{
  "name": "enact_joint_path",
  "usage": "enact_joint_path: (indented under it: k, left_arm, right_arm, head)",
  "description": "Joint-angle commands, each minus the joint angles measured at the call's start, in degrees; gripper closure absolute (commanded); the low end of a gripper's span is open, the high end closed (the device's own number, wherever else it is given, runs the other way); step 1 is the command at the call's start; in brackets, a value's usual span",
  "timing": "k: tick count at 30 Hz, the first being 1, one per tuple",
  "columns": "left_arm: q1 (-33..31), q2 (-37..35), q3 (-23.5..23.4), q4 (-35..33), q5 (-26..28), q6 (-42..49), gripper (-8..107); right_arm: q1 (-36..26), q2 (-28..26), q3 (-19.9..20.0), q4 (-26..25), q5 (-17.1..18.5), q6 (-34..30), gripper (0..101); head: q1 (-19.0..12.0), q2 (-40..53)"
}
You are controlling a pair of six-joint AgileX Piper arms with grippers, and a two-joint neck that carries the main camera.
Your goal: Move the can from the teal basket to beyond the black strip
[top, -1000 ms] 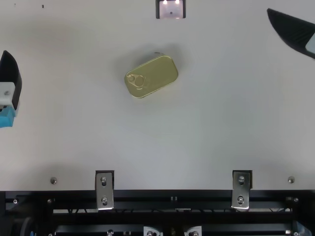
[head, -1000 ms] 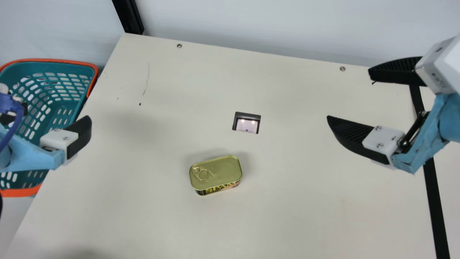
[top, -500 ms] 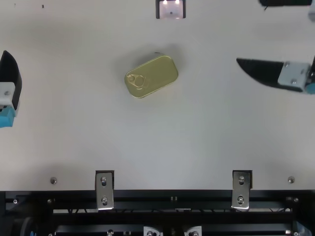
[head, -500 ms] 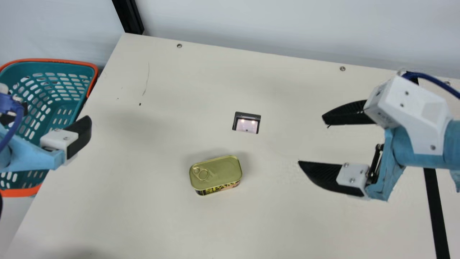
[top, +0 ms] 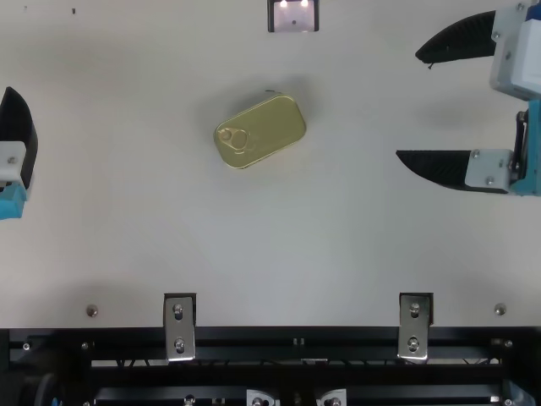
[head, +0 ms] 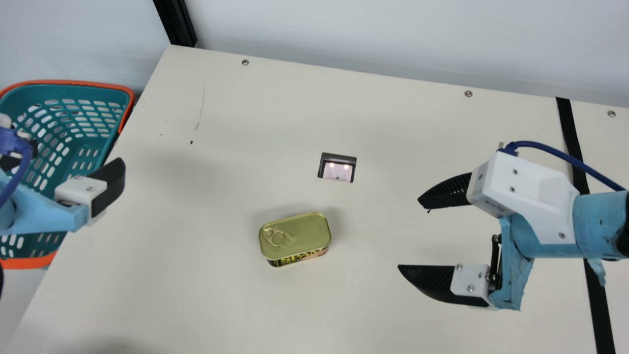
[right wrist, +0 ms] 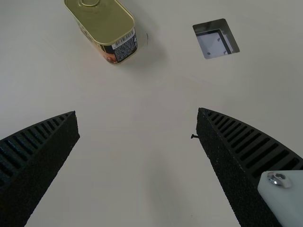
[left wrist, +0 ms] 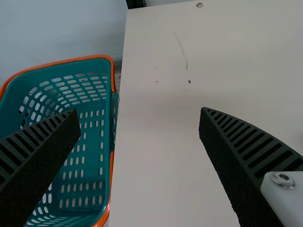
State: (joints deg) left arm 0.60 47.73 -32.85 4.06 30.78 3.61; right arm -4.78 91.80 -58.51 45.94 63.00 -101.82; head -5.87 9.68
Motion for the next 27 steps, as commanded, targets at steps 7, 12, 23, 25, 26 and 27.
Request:
enact_joint_path:
  k: [7, 12, 23, 25, 26, 27]
  left_arm:
    - [0.0, 0.0, 0.0, 0.0, 0.0, 0.0, 9]
    - [0.0, 0.0, 0.0, 0.0, 0.0, 0.0, 9]
    - [0.0, 0.0, 0.0, 0.0, 0.0, 0.0, 9]
    - [0.0, 0.0, 0.0, 0.0, 0.0, 0.0, 9]
    - [0.0, 0.0, 0.0, 0.0, 0.0, 0.0, 9]
    - [0.0, 0.0, 0.0, 0.0, 0.0, 0.0, 9]
  right_arm:
    - [0.0, 0.0, 0.0, 0.0, 0.1, 0.0, 0]
    - [0.0, 0.0, 0.0, 0.0, 0.1, 0.0, 0]
    - [0.6, -0.3, -0.8, -0.7, -0.1, 1.2, 0]
    - [0.5, -0.3, -0.8, -0.5, -0.6, 0.2, 0]
    - [0.4, -0.2, -0.8, -0.5, -0.9, -0.5, 0]
    - [0.2, -0.1, -0.7, -0.6, -1.3, -1.1, 0]
  head:
    - [-0.2, 0.0]
    - [-0.2, 0.0]
    - [-0.2, 0.0]
    - [-0.2, 0.0]
    - [-0.2, 0.0]
    - [-0.2, 0.0]
